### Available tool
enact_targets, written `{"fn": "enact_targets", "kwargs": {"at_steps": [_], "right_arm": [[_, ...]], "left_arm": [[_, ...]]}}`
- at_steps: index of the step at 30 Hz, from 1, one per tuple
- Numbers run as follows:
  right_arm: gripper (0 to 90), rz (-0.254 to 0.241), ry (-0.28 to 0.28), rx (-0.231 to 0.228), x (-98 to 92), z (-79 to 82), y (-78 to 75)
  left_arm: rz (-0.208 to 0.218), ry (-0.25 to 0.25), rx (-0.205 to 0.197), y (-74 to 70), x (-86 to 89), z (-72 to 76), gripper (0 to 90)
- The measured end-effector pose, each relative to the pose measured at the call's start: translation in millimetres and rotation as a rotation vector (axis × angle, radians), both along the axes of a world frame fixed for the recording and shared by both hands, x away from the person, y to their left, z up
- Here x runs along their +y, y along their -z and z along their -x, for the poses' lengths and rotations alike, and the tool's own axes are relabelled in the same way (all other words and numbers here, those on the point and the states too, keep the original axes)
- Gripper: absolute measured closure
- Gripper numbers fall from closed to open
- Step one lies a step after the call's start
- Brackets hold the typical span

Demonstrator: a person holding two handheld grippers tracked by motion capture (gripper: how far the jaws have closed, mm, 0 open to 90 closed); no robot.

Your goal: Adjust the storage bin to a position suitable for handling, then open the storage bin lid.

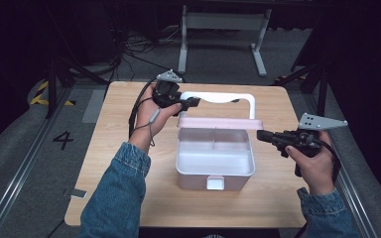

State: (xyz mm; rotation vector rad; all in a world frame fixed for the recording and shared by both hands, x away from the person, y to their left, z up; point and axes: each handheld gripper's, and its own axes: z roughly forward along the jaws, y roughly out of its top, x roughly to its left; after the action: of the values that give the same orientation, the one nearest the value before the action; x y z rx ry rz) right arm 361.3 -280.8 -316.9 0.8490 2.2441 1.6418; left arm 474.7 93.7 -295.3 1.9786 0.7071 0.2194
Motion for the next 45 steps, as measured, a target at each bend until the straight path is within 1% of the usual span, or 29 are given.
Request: {"fn": "enact_targets", "kwargs": {"at_steps": [1, 2, 3, 4, 6, 8, 9, 14, 16, 18, 20, 21, 22, 24, 25, 26, 27, 29, 31, 33, 35, 36, 37, 38, 40, 41, 44, 45], "right_arm": [[90.0, -0.001, -0.001, 0.002, 0.3, -0.3, 0.2], [90.0, 0.002, -0.002, 0.004, 0.4, -0.4, 0.3], [90.0, 0.002, -0.002, 0.004, 0.4, -0.4, 0.3], [90.0, 0.004, -0.003, 0.006, 0.7, -0.5, 0.4], [90.0, 0.018, 0.005, 0.0, 1.3, -0.6, 0.8], [90.0, 0.021, 0.006, -0.003, 1.4, -1.0, 0.8], [90.0, 0.02, 0.006, -0.005, 1.4, -1.2, 0.7], [90.0, 0.016, 0.007, -0.002, 0.7, -2.4, -0.5], [90.0, 0.018, 0.012, -0.008, 1.3, -3.2, -1.6], [90.0, 0.013, 0.012, -0.012, 2.2, -4.1, -2.3], [90.0, 0.011, 0.015, -0.015, 2.8, -4.6, -2.7], [90.0, 0.009, 0.015, -0.015, 3.1, -4.8, -2.7], [90.0, 0.01, 0.016, -0.016, 3.1, -5.0, -2.8], [90.0, 0.009, 0.021, -0.02, 2.9, -5.6, -2.9], [90.0, 0.007, 0.022, -0.02, 3.0, -5.8, -3.0], [90.0, 0.005, 0.024, -0.021, 3.1, -6.0, -3.1], [90.0, 0.002, 0.028, -0.02, 3.3, -6.0, -3.2], [90.0, -0.003, 0.032, -0.019, 3.5, -6.0, -3.0], [90.0, -0.005, 0.035, -0.018, 3.7, -5.7, -3.1], [90.0, -0.01, 0.037, -0.019, 3.7, -5.7, -3.5], [90.0, -0.012, 0.035, -0.018, 3.9, -5.6, -3.5], [90.0, -0.013, 0.036, -0.02, 4.0, -5.7, -3.5], [90.0, -0.016, 0.036, -0.021, 4.0, -5.8, -3.7], [90.0, -0.015, 0.036, -0.021, 3.8, -5.8, -3.8], [90.0, -0.016, 0.035, -0.019, 3.5, -5.8, -3.8], [90.0, -0.018, 0.036, -0.019, 3.4, -5.8, -3.7], [90.0, -0.021, 0.034, -0.017, 3.3, -6.2, -3.8], [90.0, -0.023, 0.034, -0.014, 3.2, -6.3, -3.9]], "left_arm": [[-0.005, -0.007, -0.008, 0.1, -0.4, 0.7, 50.5], [-0.003, -0.013, -0.014, 0.4, -0.5, 1.1, 45.8], [0.0, -0.024, -0.021, 0.2, 0.2, 1.6, 45.8], [0.006, -0.04, -0.025, -0.4, 1.3, 2.4, 41.6], [0.003, -0.06, -0.036, -2.8, 4.9, 5.1, 35.6], [-0.005, -0.068, -0.053, -6.0, 9.6, 8.5, 33.9], [0.0, -0.077, -0.063, -7.0, 11.8, 10.6, 32.9], [-0.003, -0.088, -0.078, -10.2, 26.9, 22.5, 32.1], [-0.014, -0.109, -0.091, -9.1, 35.1, 28.8, 31.6], [-0.029, -0.113, -0.092, -8.1, 41.3, 34.1, 30.4], [-0.026, -0.114, -0.095, -7.0, 46.5, 38.7, 30.1], [-0.024, -0.111, -0.088, -6.5, 49.4, 42.0, 30.1], [-0.029, -0.109, -0.083, -6.1, 52.9, 45.7, 29.9], [-0.042, -0.105, -0.089, -5.3, 56.7, 50.5, 29.5], [-0.053, -0.1, -0.091, -4.9, 58.1, 53.4, 29.1], [-0.077, -0.096, -0.092, -4.8, 59.3, 57.4, 29.0], [-0.089, -0.095, -0.103, -4.3, 59.4, 59.5, 28.9], [-0.125, -0.093, -0.109, -2.5, 58.9, 66.4, 28.7], [-0.127, -0.074, -0.103, 0.4, 58.0, 70.7, 27.8], [-0.152, -0.07, -0.109, 3.5, 56.9, 75.5, 28.6], [-0.143, -0.057, -0.102, 6.3, 55.7, 78.4, 25.8], [-0.14, -0.051, -0.101, 7.7, 55.1, 79.7, 26.1], [-0.148, -0.05, -0.106, 8.8, 55.2, 80.7, 25.9], [-0.143, -0.054, -0.101, 10.3, 54.4, 82.1, 25.7], [-0.143, -0.057, -0.104, 12.0, 53.4, 82.9, 25.2], [-0.148, -0.051, -0.114, 12.5, 52.5, 82.4, 24.9], [-0.142, -0.05, -0.112, 13.2, 48.6, 82.7, 24.1], [-0.136, -0.041, -0.12, 13.6, 44.6, 82.0, 24.1]]}}
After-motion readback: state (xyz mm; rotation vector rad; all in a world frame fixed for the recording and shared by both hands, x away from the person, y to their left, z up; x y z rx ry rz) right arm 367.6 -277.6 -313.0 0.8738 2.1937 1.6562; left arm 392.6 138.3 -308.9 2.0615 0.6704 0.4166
